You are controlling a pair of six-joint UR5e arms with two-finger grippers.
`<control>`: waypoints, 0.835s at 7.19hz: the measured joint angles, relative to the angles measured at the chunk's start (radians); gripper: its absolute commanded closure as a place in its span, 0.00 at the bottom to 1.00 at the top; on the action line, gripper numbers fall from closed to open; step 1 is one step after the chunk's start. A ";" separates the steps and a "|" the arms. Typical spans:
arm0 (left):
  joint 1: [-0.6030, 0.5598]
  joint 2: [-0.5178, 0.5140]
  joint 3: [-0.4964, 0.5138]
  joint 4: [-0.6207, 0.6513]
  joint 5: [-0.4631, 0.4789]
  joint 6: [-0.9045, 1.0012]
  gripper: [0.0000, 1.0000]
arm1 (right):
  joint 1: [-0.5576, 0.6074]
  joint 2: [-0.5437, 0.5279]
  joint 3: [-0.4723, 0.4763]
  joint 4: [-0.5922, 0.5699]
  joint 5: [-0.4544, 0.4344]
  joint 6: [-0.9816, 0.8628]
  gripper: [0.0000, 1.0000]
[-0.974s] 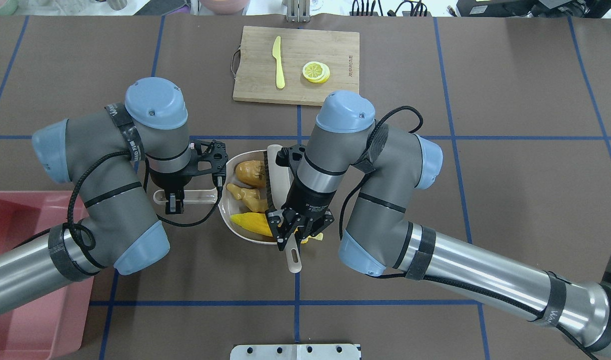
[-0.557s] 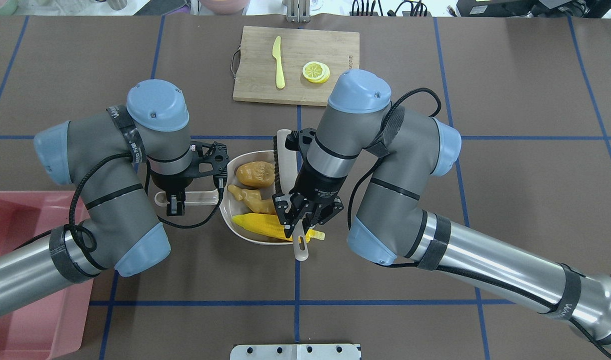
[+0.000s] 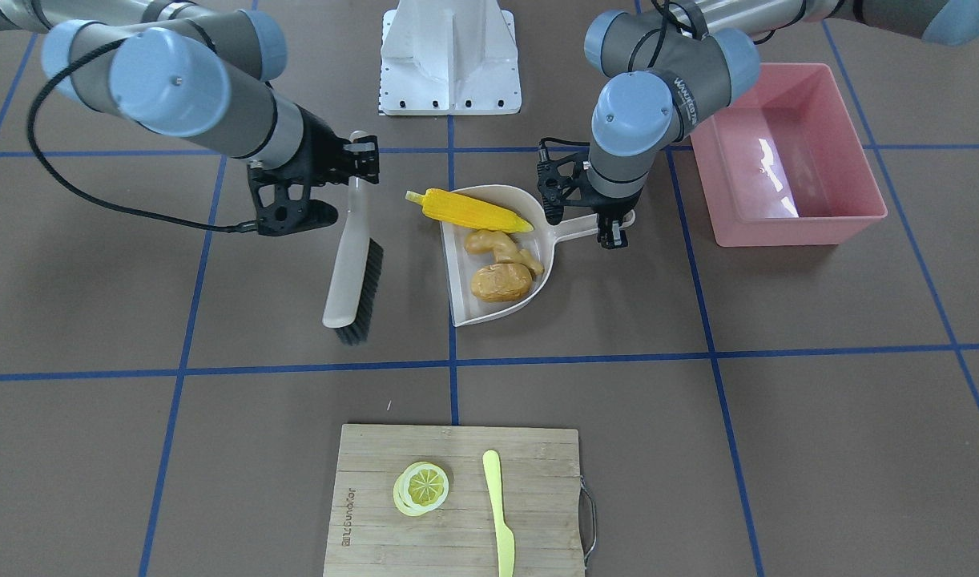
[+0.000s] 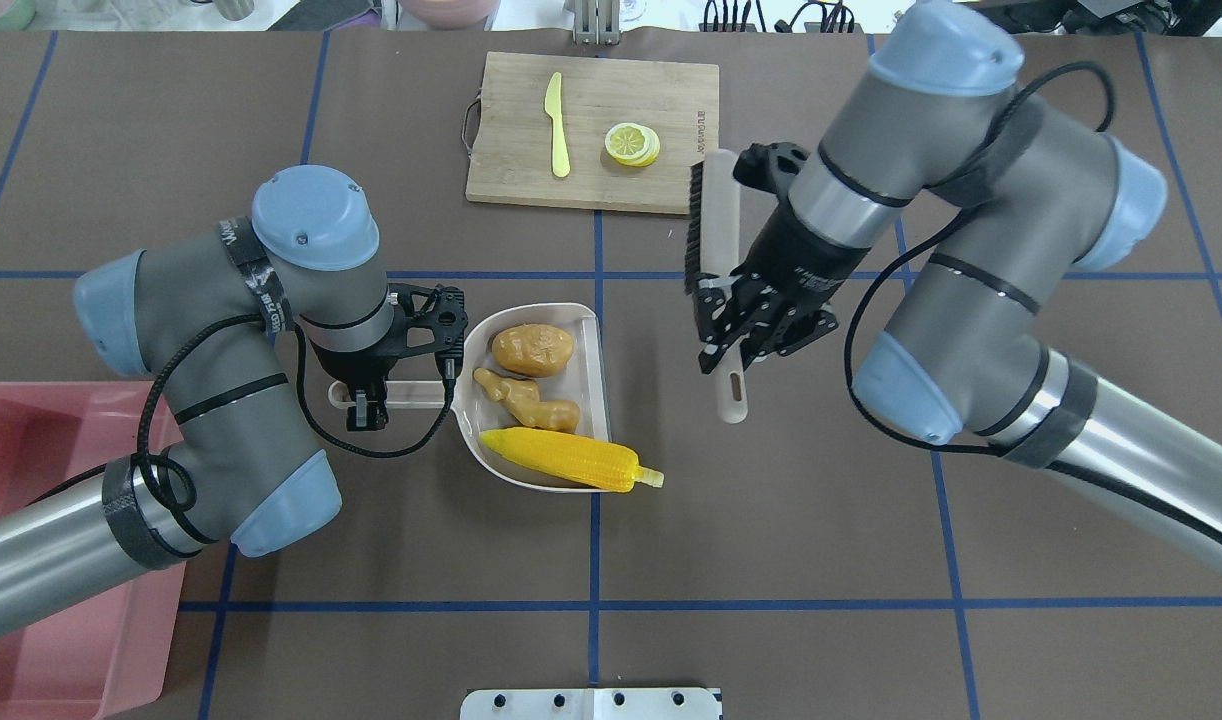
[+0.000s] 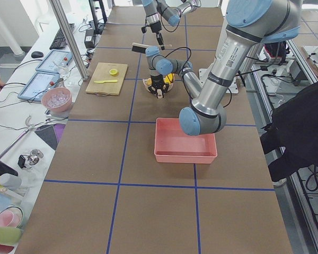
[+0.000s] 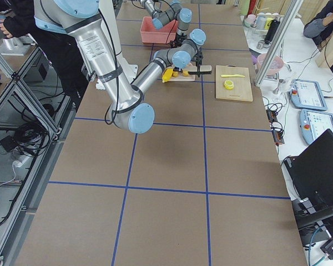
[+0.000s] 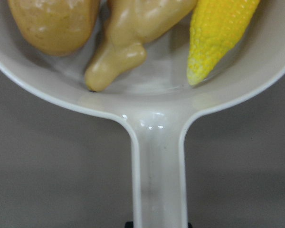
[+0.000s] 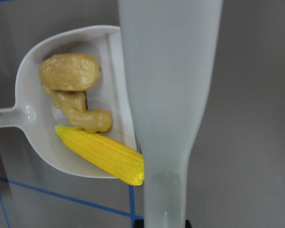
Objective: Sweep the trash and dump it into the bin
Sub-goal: 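Lift the dustpan with the left gripper while the right gripper withdraws the brush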
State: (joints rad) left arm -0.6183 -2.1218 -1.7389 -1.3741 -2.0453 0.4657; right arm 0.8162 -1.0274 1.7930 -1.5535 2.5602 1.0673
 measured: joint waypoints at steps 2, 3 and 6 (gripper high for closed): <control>0.000 0.001 0.020 -0.099 -0.001 -0.040 1.00 | 0.102 -0.104 0.023 -0.016 -0.003 -0.062 1.00; 0.000 0.002 0.030 -0.155 -0.002 -0.064 1.00 | 0.150 -0.172 0.025 -0.018 -0.004 -0.148 1.00; -0.002 0.006 0.036 -0.256 -0.005 -0.123 1.00 | 0.234 -0.345 0.028 -0.076 -0.016 -0.455 1.00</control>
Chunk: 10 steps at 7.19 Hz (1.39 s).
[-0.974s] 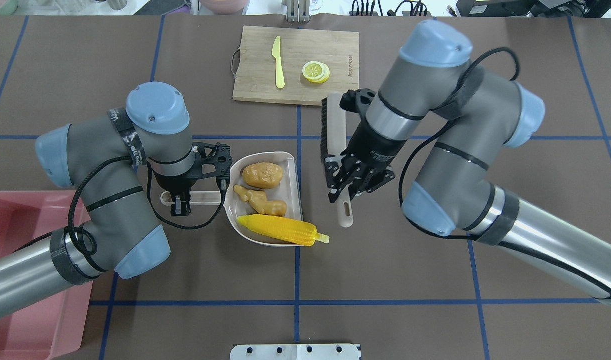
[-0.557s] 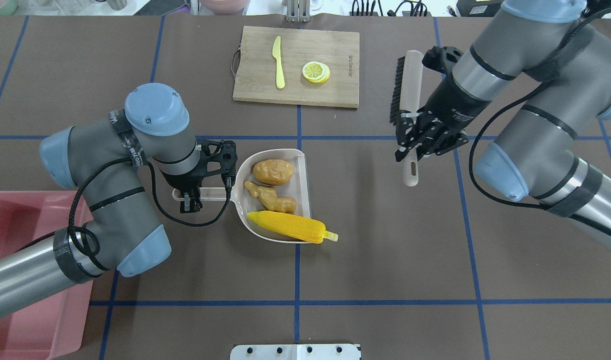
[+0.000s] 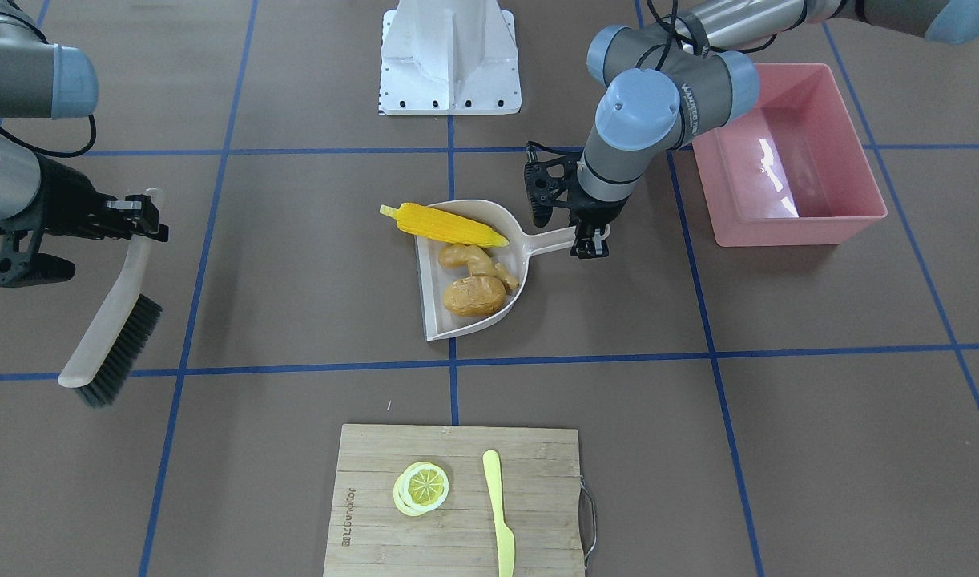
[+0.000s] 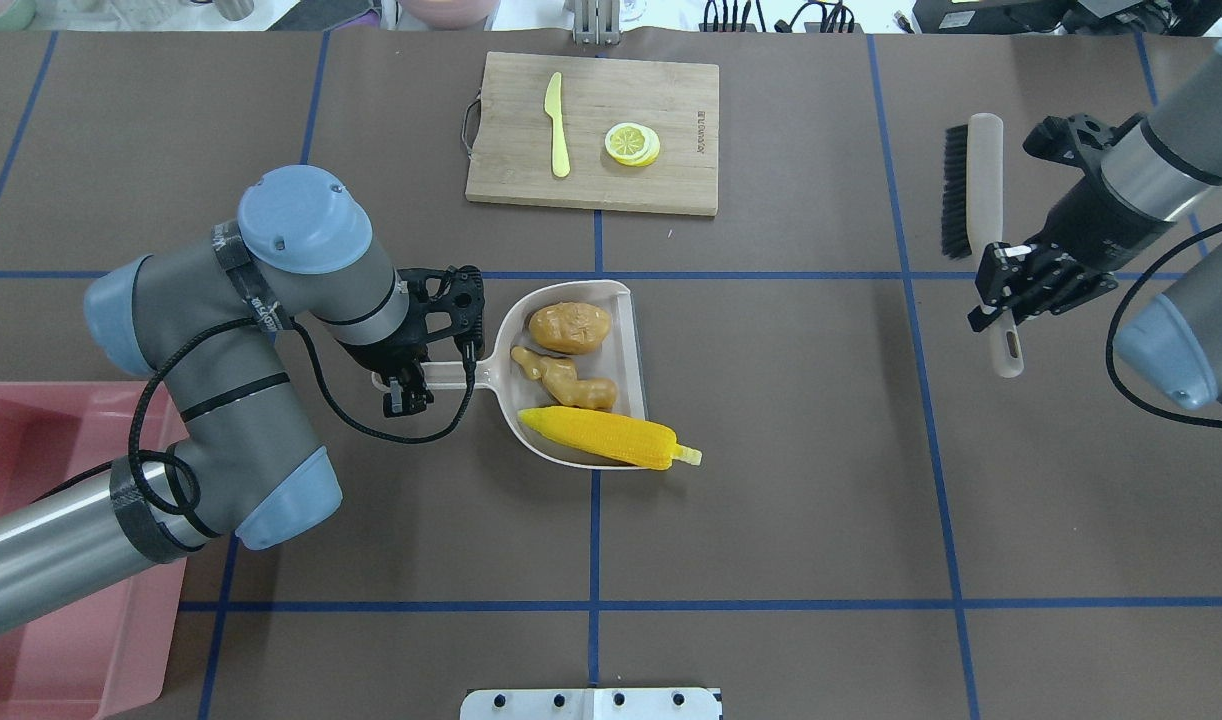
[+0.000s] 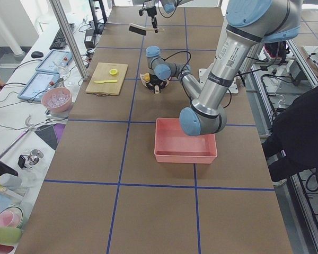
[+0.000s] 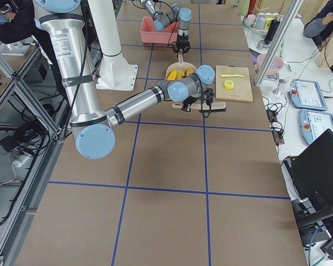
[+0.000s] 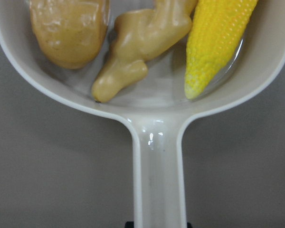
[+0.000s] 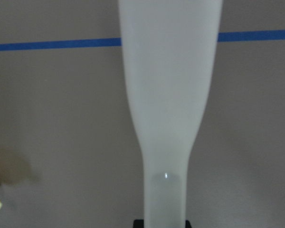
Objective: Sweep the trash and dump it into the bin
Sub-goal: 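Lift the dustpan with the left gripper while the right gripper withdraws the brush, then carry the dustpan over the pink bin while the right gripper sets down the brush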
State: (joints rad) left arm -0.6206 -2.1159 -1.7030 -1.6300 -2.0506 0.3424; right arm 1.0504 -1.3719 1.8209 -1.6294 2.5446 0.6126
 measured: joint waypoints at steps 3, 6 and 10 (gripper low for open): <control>-0.002 0.001 -0.007 -0.096 -0.009 -0.088 1.00 | 0.056 -0.044 -0.001 -0.265 -0.117 -0.372 1.00; -0.044 0.026 -0.073 -0.161 -0.068 -0.183 1.00 | 0.060 -0.080 -0.098 -0.304 -0.175 -0.511 1.00; -0.152 0.152 -0.266 -0.081 -0.160 -0.196 1.00 | 0.061 -0.080 -0.185 -0.306 -0.150 -0.521 1.00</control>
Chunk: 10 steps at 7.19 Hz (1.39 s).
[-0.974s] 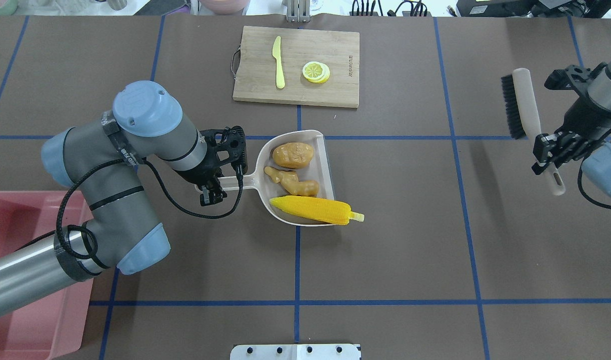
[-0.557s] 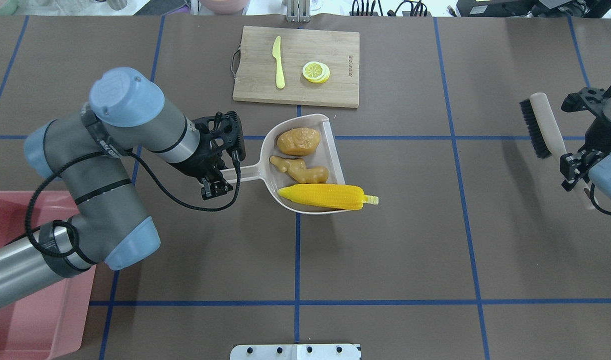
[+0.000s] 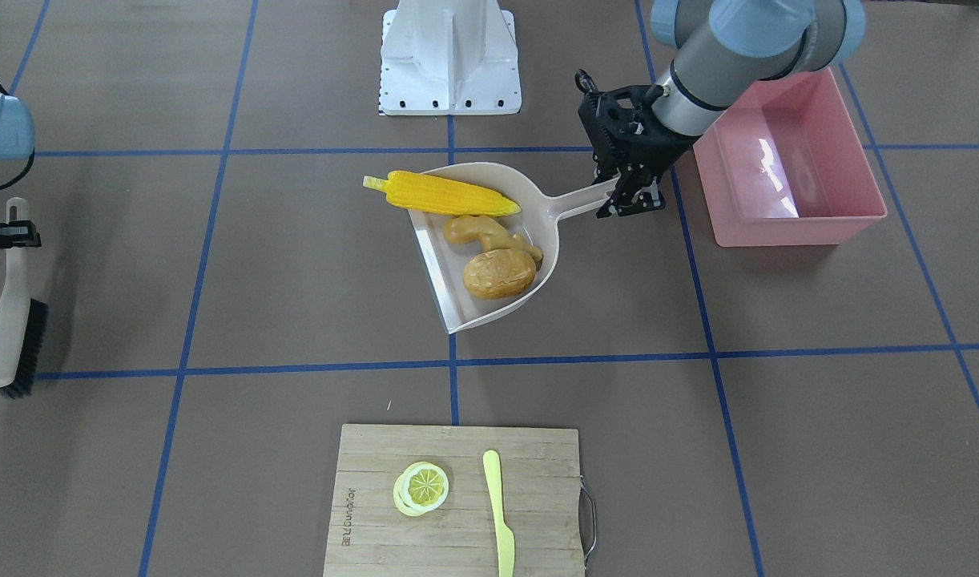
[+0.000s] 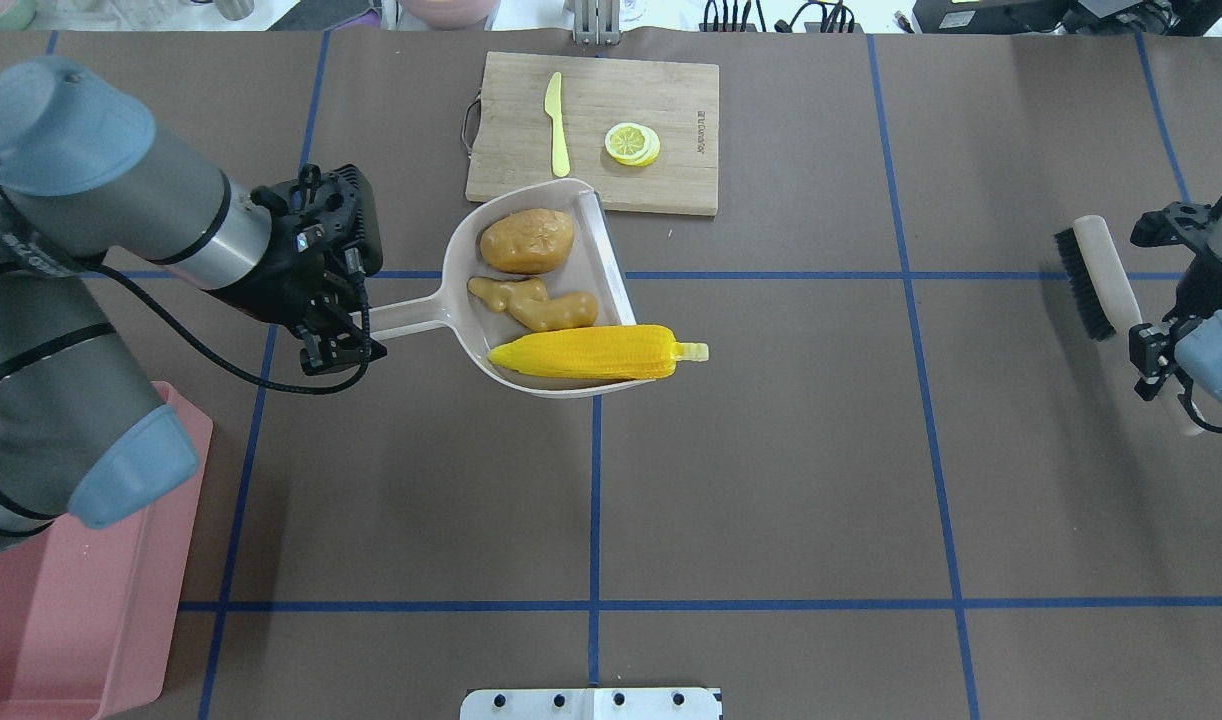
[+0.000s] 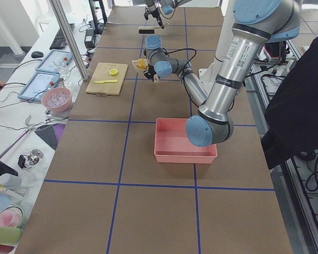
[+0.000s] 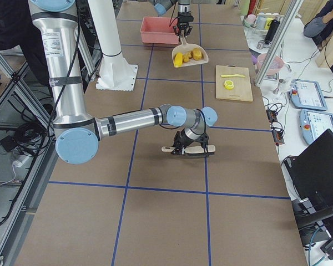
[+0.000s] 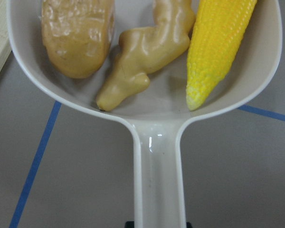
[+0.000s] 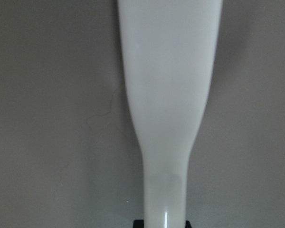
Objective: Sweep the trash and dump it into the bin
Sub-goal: 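Carry the dustpan over the pink bin while the right gripper sets down the brush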
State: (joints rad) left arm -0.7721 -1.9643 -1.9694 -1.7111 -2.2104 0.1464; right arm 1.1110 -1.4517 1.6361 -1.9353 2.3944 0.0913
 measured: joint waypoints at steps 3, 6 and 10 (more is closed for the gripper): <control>-0.057 0.141 -0.156 0.065 -0.029 0.001 1.00 | 0.003 -0.036 -0.005 0.006 0.004 -0.006 1.00; -0.085 0.314 -0.338 0.127 -0.031 0.003 1.00 | 0.001 -0.048 -0.011 0.010 0.003 -0.004 1.00; -0.149 0.508 -0.450 0.095 -0.040 0.023 1.00 | 0.000 -0.042 -0.025 0.010 0.003 0.000 0.80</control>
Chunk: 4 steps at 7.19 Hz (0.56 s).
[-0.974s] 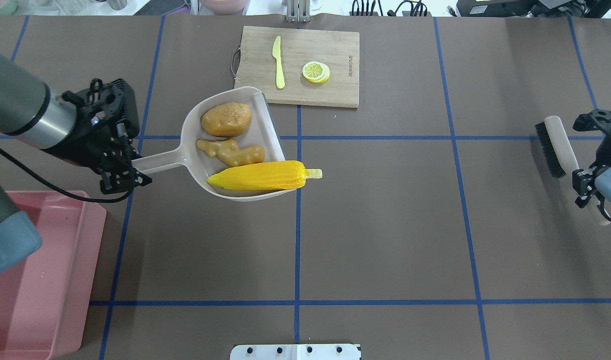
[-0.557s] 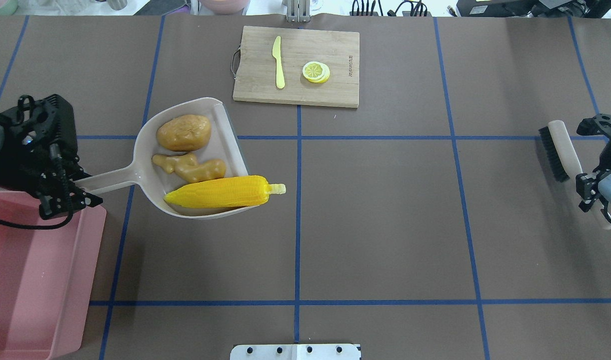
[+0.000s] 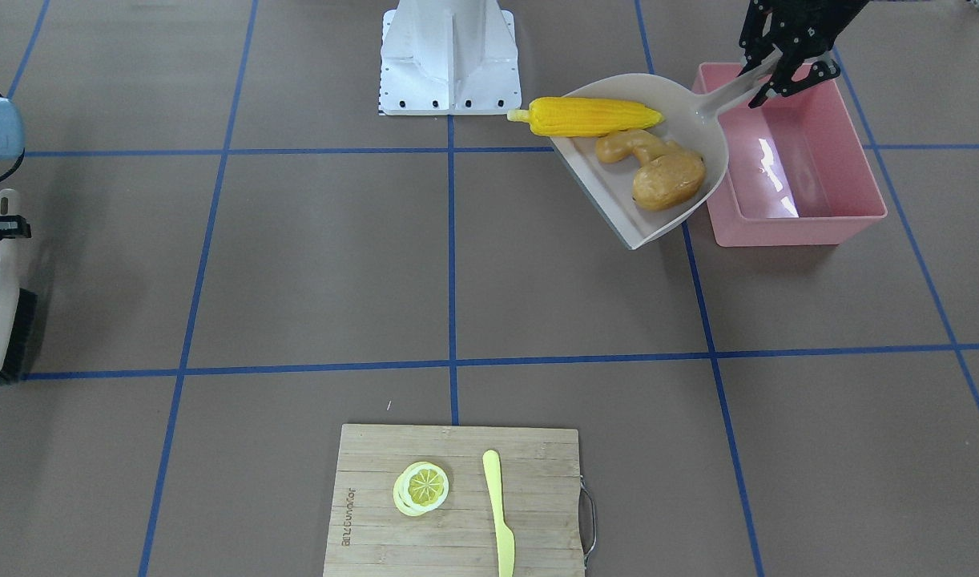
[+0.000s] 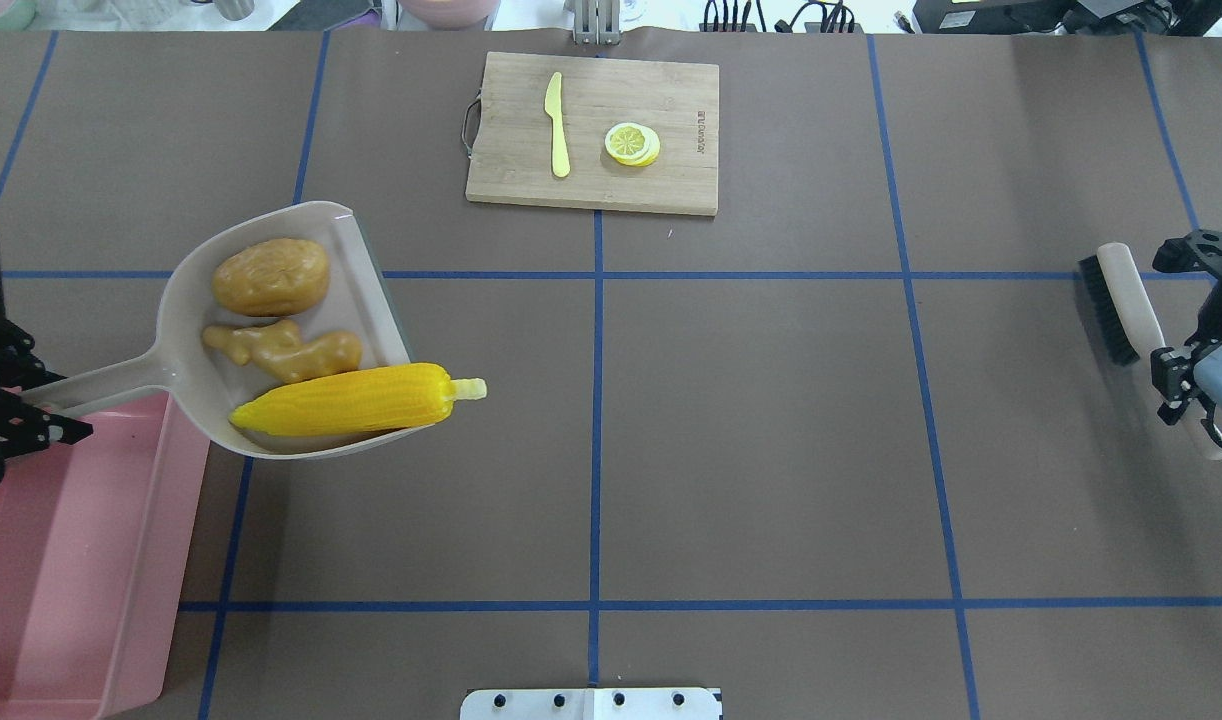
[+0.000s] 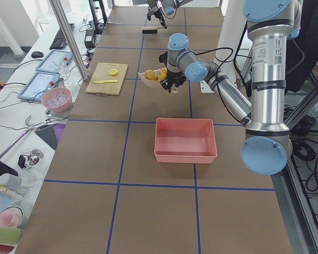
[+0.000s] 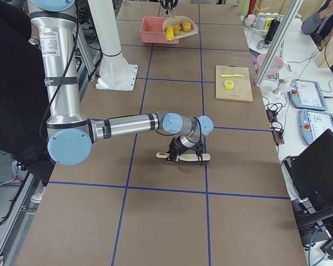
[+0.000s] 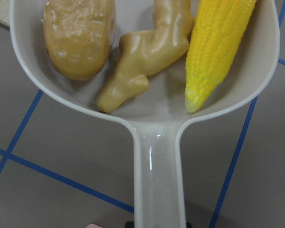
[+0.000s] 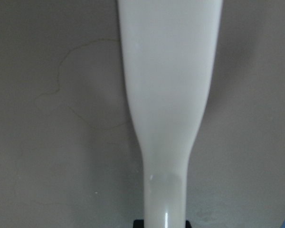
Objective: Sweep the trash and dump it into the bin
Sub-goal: 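Carry the dustpan over the pink bin while the right gripper sets down the brush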
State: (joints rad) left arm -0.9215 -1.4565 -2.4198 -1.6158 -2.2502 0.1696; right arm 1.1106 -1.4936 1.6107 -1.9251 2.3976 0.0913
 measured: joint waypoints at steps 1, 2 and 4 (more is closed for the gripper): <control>-0.026 0.057 -0.006 -0.041 -0.013 0.006 1.00 | 0.000 0.005 -0.007 0.000 0.000 0.002 0.80; -0.054 0.094 -0.007 -0.062 -0.020 0.008 1.00 | 0.000 0.008 -0.011 0.000 0.000 0.003 0.78; -0.121 0.189 0.003 -0.152 -0.043 0.006 1.00 | -0.001 0.011 -0.013 0.000 0.000 0.005 0.69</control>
State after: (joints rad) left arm -1.0427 -1.2672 -2.4167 -1.7674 -2.2928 0.1761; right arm 1.1096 -1.4828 1.5974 -1.9252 2.3976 0.0960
